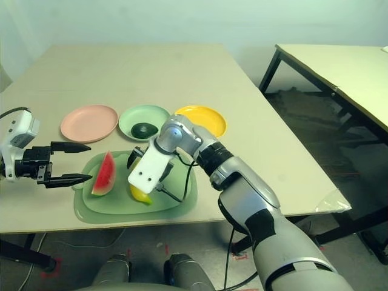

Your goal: Place the fruits into color-matched plates.

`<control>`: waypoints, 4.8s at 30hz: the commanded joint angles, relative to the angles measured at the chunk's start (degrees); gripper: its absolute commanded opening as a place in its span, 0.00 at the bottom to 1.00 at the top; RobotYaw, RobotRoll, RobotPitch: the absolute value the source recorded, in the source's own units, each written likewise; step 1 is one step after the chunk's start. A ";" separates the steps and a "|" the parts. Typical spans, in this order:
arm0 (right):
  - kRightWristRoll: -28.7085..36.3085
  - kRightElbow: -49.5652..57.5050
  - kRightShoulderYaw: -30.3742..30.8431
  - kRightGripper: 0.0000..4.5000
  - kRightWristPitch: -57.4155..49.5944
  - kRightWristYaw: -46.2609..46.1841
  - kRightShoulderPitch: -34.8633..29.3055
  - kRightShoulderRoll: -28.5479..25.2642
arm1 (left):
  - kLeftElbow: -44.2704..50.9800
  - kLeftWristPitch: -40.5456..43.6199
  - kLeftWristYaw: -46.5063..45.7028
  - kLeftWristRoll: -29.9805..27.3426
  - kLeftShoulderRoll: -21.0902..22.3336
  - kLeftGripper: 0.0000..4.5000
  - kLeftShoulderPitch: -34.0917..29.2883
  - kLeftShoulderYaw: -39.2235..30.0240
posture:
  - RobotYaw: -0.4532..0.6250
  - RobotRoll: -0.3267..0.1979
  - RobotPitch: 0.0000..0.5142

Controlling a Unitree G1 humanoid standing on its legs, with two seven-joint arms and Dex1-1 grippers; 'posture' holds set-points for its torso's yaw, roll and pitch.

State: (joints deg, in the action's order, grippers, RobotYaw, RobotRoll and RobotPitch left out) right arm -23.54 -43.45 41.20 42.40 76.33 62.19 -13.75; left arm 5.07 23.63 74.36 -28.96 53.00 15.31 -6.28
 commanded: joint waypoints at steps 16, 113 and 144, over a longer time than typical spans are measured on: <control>4.99 6.93 -5.25 0.35 -11.16 6.44 -0.73 -10.81 | -0.10 0.44 -2.12 0.63 -0.70 1.00 -0.15 0.83 | 0.48 0.62 0.05; 46.78 36.01 -39.59 0.99 -56.72 -0.40 -38.82 -9.54 | -9.69 -27.99 -9.71 20.11 1.64 1.00 2.52 3.89 | 0.50 0.62 0.08; 44.76 20.46 -38.71 0.99 -33.08 6.50 -40.53 -10.22 | -36.47 -74.76 17.58 30.33 -3.46 1.00 32.90 29.73 | 0.46 0.62 0.08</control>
State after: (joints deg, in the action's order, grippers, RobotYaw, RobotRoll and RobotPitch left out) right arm 21.67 -23.07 1.59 9.22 82.92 21.52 -23.85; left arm -30.37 -50.17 91.55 0.62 50.06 47.19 22.52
